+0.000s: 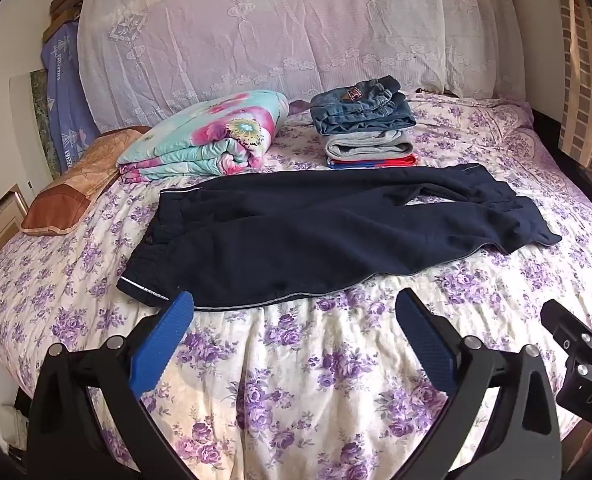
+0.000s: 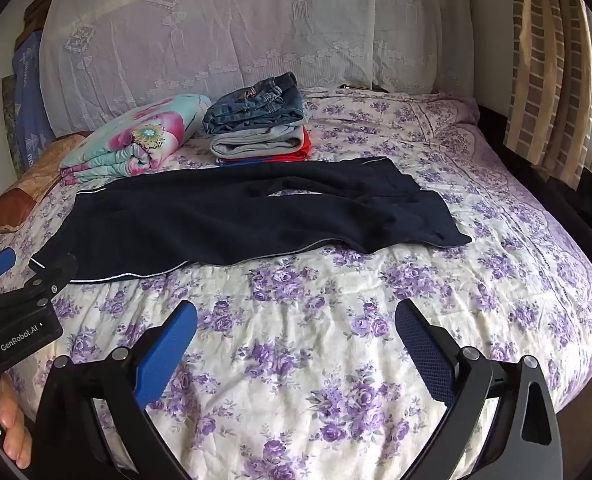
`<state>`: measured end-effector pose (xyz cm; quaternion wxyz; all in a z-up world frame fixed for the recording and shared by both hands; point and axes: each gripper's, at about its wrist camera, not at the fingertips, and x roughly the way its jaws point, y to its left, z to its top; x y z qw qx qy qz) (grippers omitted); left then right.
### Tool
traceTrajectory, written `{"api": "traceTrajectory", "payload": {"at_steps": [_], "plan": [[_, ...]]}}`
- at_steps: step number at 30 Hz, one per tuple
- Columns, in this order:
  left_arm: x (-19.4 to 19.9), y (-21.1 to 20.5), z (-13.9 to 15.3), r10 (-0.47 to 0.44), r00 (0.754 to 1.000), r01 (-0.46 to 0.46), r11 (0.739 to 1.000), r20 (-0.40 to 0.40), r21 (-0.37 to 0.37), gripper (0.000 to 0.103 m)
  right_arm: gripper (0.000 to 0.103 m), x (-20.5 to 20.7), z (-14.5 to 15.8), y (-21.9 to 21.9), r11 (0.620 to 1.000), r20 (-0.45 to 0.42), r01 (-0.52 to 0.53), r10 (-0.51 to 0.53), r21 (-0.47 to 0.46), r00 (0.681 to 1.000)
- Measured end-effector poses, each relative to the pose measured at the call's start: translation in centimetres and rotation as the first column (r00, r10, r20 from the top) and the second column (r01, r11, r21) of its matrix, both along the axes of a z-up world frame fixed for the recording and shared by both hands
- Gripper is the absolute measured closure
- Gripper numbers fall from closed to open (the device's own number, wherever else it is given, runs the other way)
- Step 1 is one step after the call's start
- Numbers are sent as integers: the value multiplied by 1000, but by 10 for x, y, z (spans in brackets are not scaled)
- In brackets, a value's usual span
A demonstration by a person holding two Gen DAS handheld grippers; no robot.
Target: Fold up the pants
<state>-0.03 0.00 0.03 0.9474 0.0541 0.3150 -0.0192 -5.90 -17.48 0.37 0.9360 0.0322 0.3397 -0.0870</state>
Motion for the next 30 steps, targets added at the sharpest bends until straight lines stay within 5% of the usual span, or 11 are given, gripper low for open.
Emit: {"api": "traceTrajectory", "payload": {"at_steps": [30], "plan": [[0, 4, -1, 8, 1000, -8, 1000, -2, 6, 5, 3, 1, 1, 5, 1000, -12, -6, 6, 2, 1000]]}}
